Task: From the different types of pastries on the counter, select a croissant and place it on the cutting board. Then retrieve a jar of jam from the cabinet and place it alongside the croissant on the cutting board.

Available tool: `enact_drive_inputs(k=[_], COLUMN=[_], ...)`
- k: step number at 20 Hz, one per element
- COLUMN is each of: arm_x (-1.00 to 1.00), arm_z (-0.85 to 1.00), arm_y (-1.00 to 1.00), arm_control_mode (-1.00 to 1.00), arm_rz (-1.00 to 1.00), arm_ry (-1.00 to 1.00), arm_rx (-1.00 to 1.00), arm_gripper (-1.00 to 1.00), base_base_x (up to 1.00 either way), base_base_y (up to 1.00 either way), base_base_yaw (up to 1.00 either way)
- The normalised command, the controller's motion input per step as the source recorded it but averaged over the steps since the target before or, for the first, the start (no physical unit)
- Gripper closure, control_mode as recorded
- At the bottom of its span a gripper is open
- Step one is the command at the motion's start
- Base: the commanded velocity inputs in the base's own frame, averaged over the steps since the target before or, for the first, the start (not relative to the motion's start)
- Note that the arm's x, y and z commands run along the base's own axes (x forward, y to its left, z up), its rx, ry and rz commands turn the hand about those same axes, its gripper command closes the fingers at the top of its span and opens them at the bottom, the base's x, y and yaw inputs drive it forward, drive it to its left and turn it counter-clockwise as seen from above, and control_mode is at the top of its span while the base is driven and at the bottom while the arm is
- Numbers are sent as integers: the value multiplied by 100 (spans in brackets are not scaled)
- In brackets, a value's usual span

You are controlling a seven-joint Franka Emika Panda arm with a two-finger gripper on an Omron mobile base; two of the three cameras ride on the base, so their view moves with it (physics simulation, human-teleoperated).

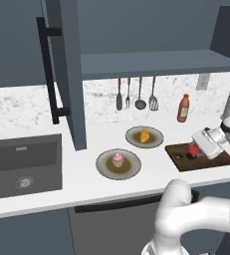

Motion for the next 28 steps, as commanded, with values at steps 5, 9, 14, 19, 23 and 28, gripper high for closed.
enact_drive_inputs(k=[5, 9, 14, 19, 23, 28], arm_x=[-7, 0, -84, -96, -35, 0], arm_z=[51, 65, 8, 11, 61, 51], arm_y=[38, 41, 3, 5, 57, 86], arm_control_mode=[-100, -100, -100, -100, -100, -100], arm_rz=[1, 0, -19, -32, -30, -21], arm_ry=[-20, -24, -15, -22, -25, -11], arm_rx=[-6, -11, -1, 0, -2, -3], arm_gripper=[-100, -100, -100, -100, -100, -100], base_base_x=[0, 0, 0, 0, 0, 0], base_base_y=[0, 0, 0, 0, 0, 0], base_base_yaw=[0, 0, 0, 0, 0, 0])
